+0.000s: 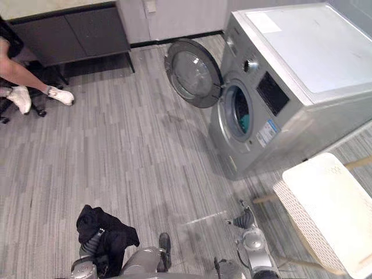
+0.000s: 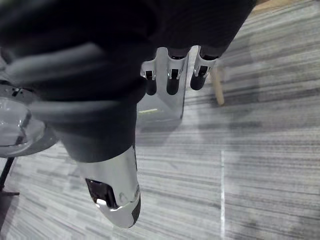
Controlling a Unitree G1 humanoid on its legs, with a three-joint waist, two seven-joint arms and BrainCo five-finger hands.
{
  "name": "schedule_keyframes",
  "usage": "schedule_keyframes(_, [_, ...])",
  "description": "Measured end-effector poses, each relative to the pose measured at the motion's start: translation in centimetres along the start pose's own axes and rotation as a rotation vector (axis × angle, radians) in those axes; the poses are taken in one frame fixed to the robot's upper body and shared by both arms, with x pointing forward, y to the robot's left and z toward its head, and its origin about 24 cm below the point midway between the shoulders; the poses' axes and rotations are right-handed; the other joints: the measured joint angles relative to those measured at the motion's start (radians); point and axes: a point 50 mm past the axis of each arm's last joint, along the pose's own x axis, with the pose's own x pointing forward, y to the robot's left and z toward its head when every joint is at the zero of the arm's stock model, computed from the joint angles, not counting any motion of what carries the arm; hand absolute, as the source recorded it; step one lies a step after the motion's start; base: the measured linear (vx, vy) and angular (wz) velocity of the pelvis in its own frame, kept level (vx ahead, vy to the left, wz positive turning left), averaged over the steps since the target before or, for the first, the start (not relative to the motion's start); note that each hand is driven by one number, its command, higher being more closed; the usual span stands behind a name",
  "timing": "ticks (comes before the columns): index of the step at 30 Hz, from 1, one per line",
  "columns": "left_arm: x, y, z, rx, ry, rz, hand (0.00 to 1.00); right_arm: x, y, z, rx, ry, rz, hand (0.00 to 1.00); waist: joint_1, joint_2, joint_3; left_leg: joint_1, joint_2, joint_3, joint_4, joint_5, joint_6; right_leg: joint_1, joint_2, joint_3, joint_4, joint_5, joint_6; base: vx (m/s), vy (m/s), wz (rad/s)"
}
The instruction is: Pick up the laundry basket with both hands and put the clothes into the washing machine.
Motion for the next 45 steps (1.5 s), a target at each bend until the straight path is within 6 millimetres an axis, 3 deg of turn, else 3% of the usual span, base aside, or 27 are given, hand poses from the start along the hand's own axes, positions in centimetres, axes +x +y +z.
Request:
schedule_keyframes(1, [0.0,0.0,0.2,0.005,-0.007,-0.001,1.00,-0.1,0.3,-0.1,0.007,0.005,0.006,0.00,-0.001,0.002,0.007,0.005,0.004,-0.013,0.009,-0.011,0.002,-0.022,0.027,0.046,0.038,-0.025,0.026,0.31,0.074,0.48])
schedule_keyframes(3, [0.3,0.3,1.1,0.013,-0.042,0.007,1.00,-0.5,1.2,-0.2,0.031,0.008,0.023,0.00,-0.017,-0.015,0.023,0.040,0.014,-0.051,0.011,-0.043,0.007,-0.111,0.153,0.109,0.062,-0.134,0.043,0.30,0.008,0.42])
schedule_keyframes(5, [0.6,0.2,1.8,0.019,-0.063,-0.001,1.00,-0.6,1.2,0.1,0.039,-0.009,0.013,0.00,-0.033,-0.017,0.032,0.054,0.014,-0.067,0.011,-0.064,0.005,-0.172,0.206,0.100,-0.018,-0.141,0.047,0.22,-0.021,0.32])
schedule_keyframes(6, [0.8,-0.2,2.3,0.025,-0.079,-0.016,1.00,-0.5,1.0,0.2,0.042,-0.011,0.009,0.00,-0.049,-0.016,0.038,0.064,0.014,-0.078,0.008,-0.082,0.002,-0.209,0.243,0.093,-0.137,-0.125,0.066,0.39,-0.083,0.48])
schedule_keyframes(7, [1.1,-0.8,3.1,0.021,-0.097,-0.032,1.00,-0.6,0.8,-0.2,0.042,0.003,0.000,0.00,-0.068,-0.010,0.050,0.091,0.012,-0.106,-0.008,-0.094,-0.007,-0.219,0.276,0.089,-0.342,-0.063,0.086,0.34,-0.077,0.58])
schedule_keyframes(9, [1.4,-1.4,3.6,0.014,-0.106,-0.044,1.00,-0.7,0.9,-0.8,0.038,0.031,-0.003,0.00,-0.083,-0.014,0.055,0.133,0.005,-0.137,-0.022,-0.120,-0.029,-0.211,0.292,0.099,-0.524,0.019,0.084,0.43,-0.143,0.67])
schedule_keyframes(10, [1.4,-1.9,3.8,0.017,-0.109,-0.057,1.00,-0.8,0.9,-1.2,0.034,0.045,-0.004,0.00,-0.094,-0.010,0.056,0.166,0.012,-0.163,-0.012,-0.151,-0.054,-0.212,0.299,0.113,-0.507,0.105,0.051,0.71,-0.263,0.71])
schedule_keyframes(11, [1.2,-2.4,3.6,0.023,-0.107,-0.071,1.00,-1.1,0.8,-1.6,0.029,0.055,-0.004,0.00,-0.101,0.007,0.050,0.207,0.042,-0.169,0.022,-0.177,-0.101,-0.199,0.314,0.102,-0.424,0.112,-0.044,0.64,-0.224,0.52])
schedule_keyframes(12, [1.1,-2.7,3.6,0.023,-0.110,-0.079,1.00,-1.0,0.7,-1.1,0.032,0.039,-0.009,0.00,-0.103,0.024,0.054,0.189,0.063,-0.158,0.091,-0.181,-0.116,-0.195,0.320,0.087,-0.386,0.082,-0.055,0.67,-0.233,0.28])
schedule_keyframes(13, [0.9,-3.3,3.8,-0.004,-0.111,-0.086,1.00,-1.0,0.5,-0.1,0.037,-0.005,-0.018,0.00,-0.108,0.040,0.063,0.121,0.094,-0.132,0.285,-0.161,-0.146,-0.169,0.338,0.073,-0.358,0.040,-0.077,0.65,-0.233,-0.17])
schedule_keyframes(14, [0.4,-4.1,3.6,-0.044,-0.101,-0.095,1.00,-1.0,0.0,1.3,0.031,-0.071,-0.033,0.00,-0.093,0.077,0.076,0.019,0.166,-0.109,0.574,-0.030,-0.153,-0.103,0.384,0.066,-0.370,0.012,-0.101,0.63,-0.232,-0.34])
schedule_keyframes(15, [0.2,-4.4,3.5,-0.051,-0.099,-0.101,1.00,-1.1,-0.2,1.8,0.032,-0.093,-0.040,0.00,-0.084,0.083,0.078,-0.019,0.195,-0.105,0.672,0.012,-0.149,-0.074,0.399,0.075,-0.381,-0.002,-0.106,0.60,-0.183,-0.67])
schedule_keyframes(17, [-0.1,-5.6,4.0,-0.040,-0.122,-0.155,1.00,-1.2,-0.5,3.3,0.059,-0.155,-0.061,0.00,-0.054,0.089,0.080,-0.131,0.253,-0.082,0.888,-0.009,-0.124,0.049,0.439,0.108,-0.429,-0.022,-0.116,0.60,-0.116,-0.64])
schedule_keyframes(19, [-0.3,-6.0,5.0,-0.059,-0.159,-0.167,1.00,-1.2,-0.6,4.0,0.081,-0.178,-0.075,0.00,-0.049,0.072,0.087,-0.179,0.251,-0.057,0.865,-0.031,-0.090,0.101,0.439,0.151,-0.453,-0.027,-0.125,0.45,-0.024,-0.54])
schedule_keyframes(23, [-0.5,-6.0,5.9,-0.057,-0.200,-0.172,1.00,-1.2,-0.5,4.5,0.097,-0.195,-0.089,0.00,-0.021,0.060,0.095,-0.226,0.201,-0.085,0.554,-0.079,-0.065,0.165,0.435,0.290,-0.452,-0.091,-0.078,0.40,0.169,-0.97])
schedule_keyframes(24, [-0.6,-6.4,5.9,-0.051,-0.204,-0.187,1.00,-1.2,-0.6,4.6,0.099,-0.196,-0.100,0.00,-0.016,0.068,0.091,-0.204,0.156,-0.177,0.351,-0.058,-0.089,0.156,0.435,0.350,-0.411,-0.129,-0.036,0.30,0.320,-1.25])
schedule_keyframes(26, [-1.0,-6.7,5.0,-0.044,-0.181,-0.200,1.00,-1.3,-0.6,4.1,0.093,-0.184,-0.101,0.00,0.000,0.095,0.080,-0.170,0.153,-0.274,0.206,0.036,-0.148,0.135,0.463,0.397,-0.347,-0.216,0.020,0.28,0.383,-1.36])
schedule_keyframes(27, [-0.6,-6.9,5.3,-0.021,-0.180,-0.213,1.00,-1.6,0.3,3.6,0.121,-0.155,-0.083,0.00,-0.012,0.050,0.077,-0.179,0.129,-0.236,0.258,-0.014,-0.128,0.120,0.428,0.430,-0.319,-0.245,0.041,0.21,0.301,-0.99])
schedule_keyframes(29, [-0.6,-6.6,5.3,-0.014,-0.182,-0.207,1.00,-2.0,1.2,3.1,0.131,-0.137,-0.062,0.00,-0.020,0.018,0.067,-0.165,0.124,-0.167,0.283,-0.055,-0.109,0.114,0.407,0.494,-0.326,-0.242,0.057,0.15,0.217,-0.82])
schedule_keyframes(31, [-0.7,-6.4,4.7,-0.009,-0.167,-0.202,1.00,-2.1,1.6,3.2,0.131,-0.141,-0.049,0.00,-0.014,0.012,0.064,-0.117,0.148,-0.050,0.288,-0.101,-0.086,0.099,0.393,0.545,-0.329,-0.213,0.096,0.14,0.258,-1.68])
schedule_keyframes(33, [-0.7,-6.0,4.5,0.000,-0.165,-0.195,1.00,-2.0,2.0,3.8,0.132,-0.157,-0.034,0.00,0.004,0.010,0.062,-0.049,0.178,0.084,0.266,-0.127,-0.076,0.050,0.365,0.474,-0.298,-0.171,0.117,0.08,0.210,-2.04])
schedule_keyframes(34, [-0.5,-5.8,4.7,0.008,-0.174,-0.191,1.00,-1.9,2.2,3.9,0.134,-0.156,-0.027,0.00,0.001,0.005,0.059,-0.015,0.189,0.161,0.244,-0.132,-0.073,0.013,0.333,0.376,-0.280,-0.150,0.108,0.10,0.154,-1.80])
schedule_keyframes(38, [0.3,-5.2,5.2,0.038,-0.182,-0.178,1.00,-0.2,3.4,3.2,0.087,-0.083,0.039,0.00,-0.012,0.000,0.040,0.086,0.205,0.347,0.135,-0.125,-0.085,-0.011,0.236,-0.093,-0.376,-0.081,0.014,0.12,0.058,-1.54])
schedule_keyframes(41, [1.1,-5.0,4.5,0.064,-0.136,-0.175,1.00,0.5,3.1,2.1,0.048,-0.022,0.052,0.00,-0.061,0.013,0.036,0.114,0.201,0.340,0.108,-0.114,-0.098,-0.004,0.262,-0.105,-0.409,-0.062,0.003,0.19,-0.081,-0.82])
schedule_keyframes(42, [1.1,-5.2,4.2,0.061,-0.128,-0.178,1.00,0.5,3.0,1.7,0.040,-0.010,0.049,0.00,-0.061,0.016,0.036,0.121,0.208,0.334,0.124,-0.113,-0.100,0.004,0.268,-0.100,-0.408,-0.063,0.003,0.21,-0.097,-0.54])
schedule_keyframes(44, [0.7,-5.7,3.7,0.051,-0.111,-0.189,1.00,0.0,2.3,0.0,0.017,0.031,0.037,0.00,-0.055,0.028,0.043,0.095,0.266,0.274,0.354,-0.088,-0.108,0.067,0.288,-0.097,-0.405,-0.086,0.002,0.21,-0.133,-0.47])
schedule_keyframes(45, [0.7,-5.8,3.8,0.049,-0.111,-0.193,1.00,-0.1,2.0,-0.3,0.012,0.038,0.031,0.00,-0.056,0.038,0.048,0.073,0.288,0.241,0.452,-0.060,-0.088,0.094,0.295,-0.094,-0.405,-0.091,0.001,0.17,-0.093,-0.55])
